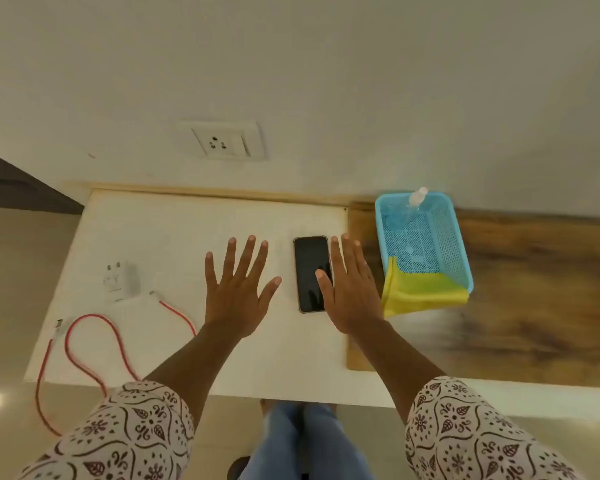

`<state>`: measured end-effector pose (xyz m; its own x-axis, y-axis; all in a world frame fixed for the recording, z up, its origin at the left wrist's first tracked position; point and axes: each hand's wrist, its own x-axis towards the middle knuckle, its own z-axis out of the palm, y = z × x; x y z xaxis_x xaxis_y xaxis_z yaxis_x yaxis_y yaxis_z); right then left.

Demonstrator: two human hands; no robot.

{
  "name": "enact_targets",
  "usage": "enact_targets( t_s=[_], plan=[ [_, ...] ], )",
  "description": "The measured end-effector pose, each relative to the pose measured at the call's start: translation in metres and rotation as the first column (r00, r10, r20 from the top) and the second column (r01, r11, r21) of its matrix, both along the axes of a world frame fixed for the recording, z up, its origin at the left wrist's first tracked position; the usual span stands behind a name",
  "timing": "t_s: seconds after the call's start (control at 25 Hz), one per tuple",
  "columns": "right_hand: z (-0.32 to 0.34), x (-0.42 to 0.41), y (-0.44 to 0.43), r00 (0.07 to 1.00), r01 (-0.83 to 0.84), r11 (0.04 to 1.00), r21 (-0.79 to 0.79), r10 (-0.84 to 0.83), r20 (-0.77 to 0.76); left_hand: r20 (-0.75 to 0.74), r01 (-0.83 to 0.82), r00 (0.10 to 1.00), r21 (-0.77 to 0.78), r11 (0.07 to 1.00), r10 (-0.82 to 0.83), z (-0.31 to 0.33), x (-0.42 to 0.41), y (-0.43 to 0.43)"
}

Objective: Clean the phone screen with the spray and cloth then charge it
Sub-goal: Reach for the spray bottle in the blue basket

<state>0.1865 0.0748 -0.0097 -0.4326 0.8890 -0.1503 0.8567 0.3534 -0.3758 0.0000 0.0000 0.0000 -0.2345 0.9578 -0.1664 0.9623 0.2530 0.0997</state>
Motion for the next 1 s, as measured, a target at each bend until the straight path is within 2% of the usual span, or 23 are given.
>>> enact_targets(
  t_s=[0.16, 0.36, 0.6, 0.8, 0.84, 0.92, 1.0],
  plan=[
    [-0.059, 0.013, -0.009, 0.989, 0.075, 0.992, -0.099, -0.061, 0.136, 0.0, 0.009, 1.0, -0.034, 0.999, -0.009, -0.055, 0.024, -0.006],
    [-0.094, 0.025, -0.016, 0.967, 0.05, 0.999, 0.02, -0.053, 0.249, 0.054, 0.017, 0.998, -0.069, 0.998, -0.013, -0.111, 0.046, -0.011],
    [-0.107, 0.026, -0.024, 0.959, -0.022, 0.994, 0.109, -0.009, 0.283, 0.077, -0.009, 0.997, 0.056, 0.998, 0.005, -0.125, 0.057, -0.014],
    [-0.097, 0.024, -0.025, 0.945, -0.072, 0.997, 0.03, 0.059, 0.322, 0.054, -0.023, 0.998, 0.101, 0.995, 0.018, -0.133, 0.056, -0.019],
    [-0.089, 0.021, -0.021, 0.971, -0.043, 0.999, 0.021, 0.037, 0.238, 0.051, -0.028, 0.998, 0.107, 0.994, 0.023, -0.134, 0.055, -0.019],
    [-0.062, 0.014, -0.006, 0.99, 0.084, 0.995, 0.047, -0.078, -0.118, 0.057, -0.026, 0.998, 0.113, 0.993, 0.02, -0.136, 0.054, -0.02],
    [-0.03, 0.009, 0.023, 0.875, 0.289, 0.937, 0.195, -0.176, -0.451, 0.063, -0.014, 0.998, 0.133, 0.991, 0.005, -0.136, 0.053, -0.021]
  ],
)
